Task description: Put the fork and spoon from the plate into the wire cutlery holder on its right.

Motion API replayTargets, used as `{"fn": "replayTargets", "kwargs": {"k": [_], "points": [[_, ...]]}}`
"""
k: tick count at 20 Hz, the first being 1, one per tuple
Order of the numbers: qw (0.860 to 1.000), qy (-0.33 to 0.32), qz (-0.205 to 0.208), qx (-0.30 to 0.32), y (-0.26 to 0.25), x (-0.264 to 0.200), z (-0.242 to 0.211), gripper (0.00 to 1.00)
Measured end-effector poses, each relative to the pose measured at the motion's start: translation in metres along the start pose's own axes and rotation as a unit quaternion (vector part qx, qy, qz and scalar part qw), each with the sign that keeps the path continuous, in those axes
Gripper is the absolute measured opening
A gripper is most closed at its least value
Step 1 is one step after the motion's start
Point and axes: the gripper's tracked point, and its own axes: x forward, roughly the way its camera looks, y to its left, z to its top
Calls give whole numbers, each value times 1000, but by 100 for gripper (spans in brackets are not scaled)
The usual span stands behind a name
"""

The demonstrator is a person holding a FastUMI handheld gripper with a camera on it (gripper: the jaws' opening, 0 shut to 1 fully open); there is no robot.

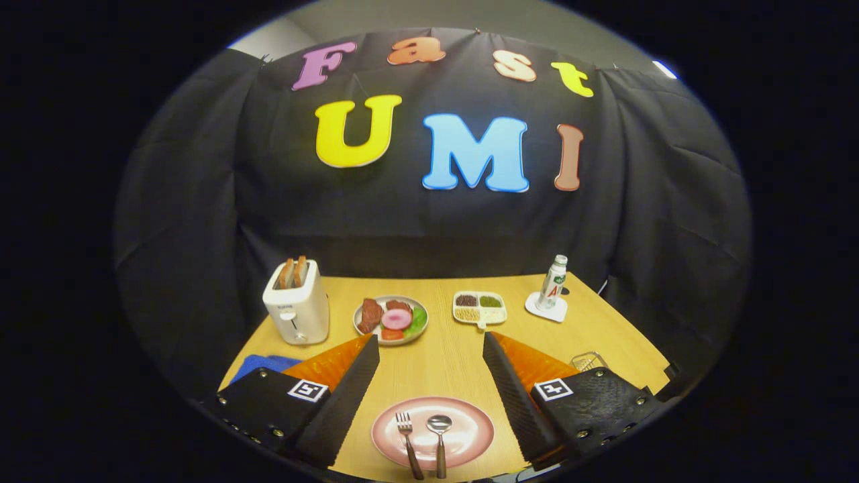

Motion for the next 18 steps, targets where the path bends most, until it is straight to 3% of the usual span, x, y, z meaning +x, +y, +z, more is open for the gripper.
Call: {"fn": "replayTargets", "kwargs": {"k": [6, 18], "points": [[992, 126, -11, -14, -5, 23, -71, 96], [953, 299, -32, -42, -14, 38, -179, 92]]}}
